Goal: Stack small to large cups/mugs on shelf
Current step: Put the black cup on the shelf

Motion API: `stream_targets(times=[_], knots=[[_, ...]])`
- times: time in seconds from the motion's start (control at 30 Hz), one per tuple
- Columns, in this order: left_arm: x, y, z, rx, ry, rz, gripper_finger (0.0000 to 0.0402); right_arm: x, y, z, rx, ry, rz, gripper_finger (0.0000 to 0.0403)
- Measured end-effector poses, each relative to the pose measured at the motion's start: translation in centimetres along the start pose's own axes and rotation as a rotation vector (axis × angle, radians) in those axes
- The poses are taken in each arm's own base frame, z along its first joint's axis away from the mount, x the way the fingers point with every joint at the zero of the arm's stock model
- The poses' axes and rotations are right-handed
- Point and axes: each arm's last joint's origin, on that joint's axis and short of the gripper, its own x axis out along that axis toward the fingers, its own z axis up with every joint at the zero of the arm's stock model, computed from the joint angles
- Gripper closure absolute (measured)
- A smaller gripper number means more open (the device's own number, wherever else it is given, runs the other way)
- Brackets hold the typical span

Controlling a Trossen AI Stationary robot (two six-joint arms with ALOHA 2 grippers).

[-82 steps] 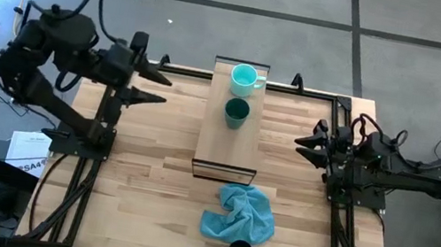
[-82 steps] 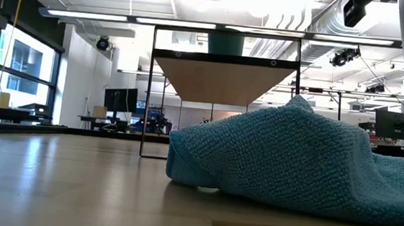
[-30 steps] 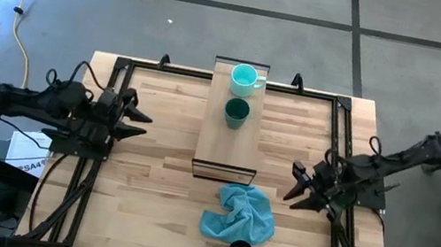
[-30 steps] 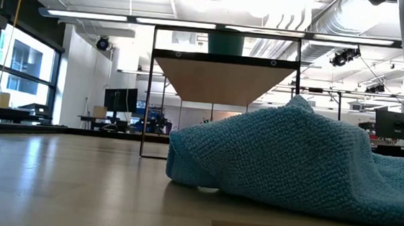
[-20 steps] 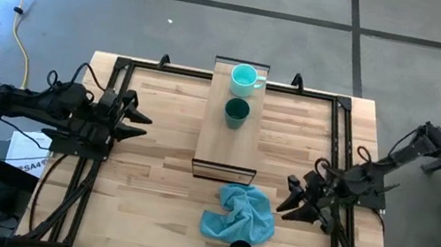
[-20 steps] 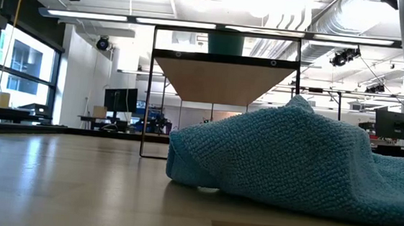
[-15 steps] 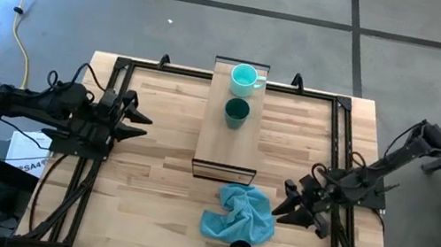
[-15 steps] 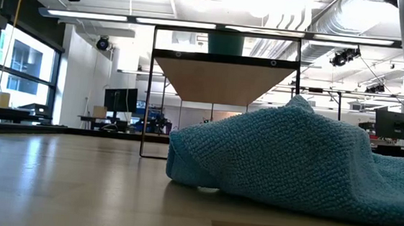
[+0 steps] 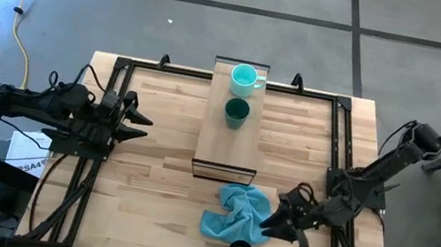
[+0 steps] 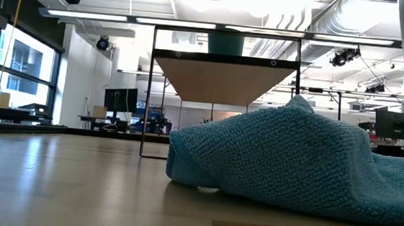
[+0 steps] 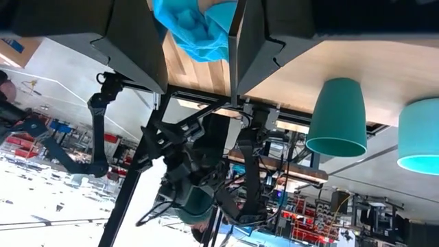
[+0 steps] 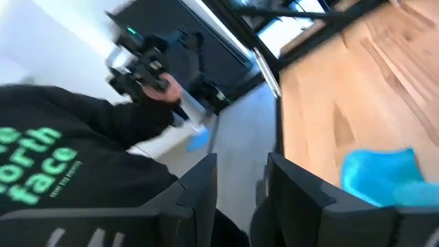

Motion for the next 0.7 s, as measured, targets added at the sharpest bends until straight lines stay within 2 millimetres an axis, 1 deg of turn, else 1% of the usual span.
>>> stream_targets(times=[0.13,0.27,0.43,0.57,0.7], knots=[[0.0,0.0,0.0,0.007,0.0,0.0,0.0238,1.1,1.3,0.2,0.015,0.076,-0.088,0.0283],[0.0,0.0,-0.1,0.01,0.011,0.003,0.0238,2.2,2.6,0.8,0.029,0.142,-0.184,0.0283],[0.0,0.1,-0.3,0.009,0.036,0.01,0.0238,3.7,3.8,1.2,0.049,0.233,-0.33,0.0283],[0.0,0.1,-0.5,0.027,0.055,0.002,0.0238,5.0,4.3,0.9,0.079,0.275,-0.41,0.0283],[0.0,0.0,-0.5,0.042,0.058,-0.016,0.0238,6.2,4.4,-0.3,0.114,0.294,-0.433,0.0283]])
